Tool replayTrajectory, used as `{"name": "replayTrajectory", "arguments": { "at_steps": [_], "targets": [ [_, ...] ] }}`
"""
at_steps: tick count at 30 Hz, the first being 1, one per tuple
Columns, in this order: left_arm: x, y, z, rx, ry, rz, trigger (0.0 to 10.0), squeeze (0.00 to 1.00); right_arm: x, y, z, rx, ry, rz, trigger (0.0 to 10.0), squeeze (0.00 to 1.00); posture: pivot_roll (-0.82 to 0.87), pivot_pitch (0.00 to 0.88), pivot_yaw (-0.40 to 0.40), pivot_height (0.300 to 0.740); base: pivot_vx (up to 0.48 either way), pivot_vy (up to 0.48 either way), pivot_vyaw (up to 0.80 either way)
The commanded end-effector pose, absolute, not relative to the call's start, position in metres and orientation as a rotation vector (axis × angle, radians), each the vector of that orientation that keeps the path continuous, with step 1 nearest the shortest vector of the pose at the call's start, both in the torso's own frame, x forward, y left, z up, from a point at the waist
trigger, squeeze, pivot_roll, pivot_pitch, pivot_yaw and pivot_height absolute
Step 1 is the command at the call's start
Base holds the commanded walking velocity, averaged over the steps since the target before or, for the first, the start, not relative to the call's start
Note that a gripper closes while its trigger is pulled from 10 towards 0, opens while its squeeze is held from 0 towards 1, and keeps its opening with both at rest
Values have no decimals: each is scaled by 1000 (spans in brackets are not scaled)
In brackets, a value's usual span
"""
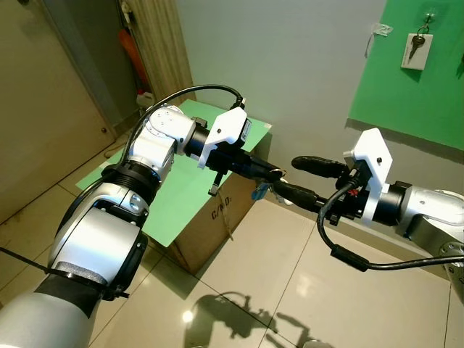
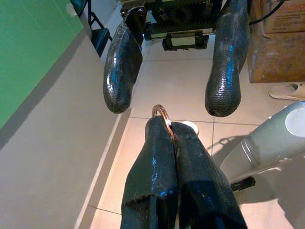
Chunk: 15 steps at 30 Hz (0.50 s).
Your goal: Hang keys on a hook
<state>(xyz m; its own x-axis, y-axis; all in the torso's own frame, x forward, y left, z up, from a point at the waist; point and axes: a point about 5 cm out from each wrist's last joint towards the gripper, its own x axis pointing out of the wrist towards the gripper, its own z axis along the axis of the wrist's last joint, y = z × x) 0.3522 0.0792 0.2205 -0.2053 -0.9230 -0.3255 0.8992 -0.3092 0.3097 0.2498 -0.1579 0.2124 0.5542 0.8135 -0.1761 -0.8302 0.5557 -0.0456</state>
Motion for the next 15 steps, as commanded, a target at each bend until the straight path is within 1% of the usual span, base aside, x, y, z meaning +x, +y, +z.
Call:
{"name": "replayTrajectory", "arguments": {
  "at_steps": [1,2,3,4,5,15],
  "targets": [
    [353,79,230,569,-91,-1815,0,0,250,-152,217,-142,118,984,3098,0,-286,0,133,740,0,0,0],
    [353,79,230,569,-91,-1815,0,0,250,-152,217,-142,118,984,3098,0,-286,0,133,740,0,0,0],
    [353,78,230,569,-92,-1816,0,0,251,-152,217,-140,117,982,1176,0,-286,0,133,740,0,0,0],
    [352,78,230,569,-93,-1816,0,0,251,-152,217,-138,116,981,1176,0,-286,0,133,740,0,0,0],
    [353,78,231,568,-93,-1816,0,0,251,-152,217,-137,114,980,0,0,-286,0,133,740,0,0,0],
    [353,78,233,565,-101,-1815,0,0,253,-151,217,-129,108,977,0,0,-283,0,135,740,0,0,0]
  ]
}}
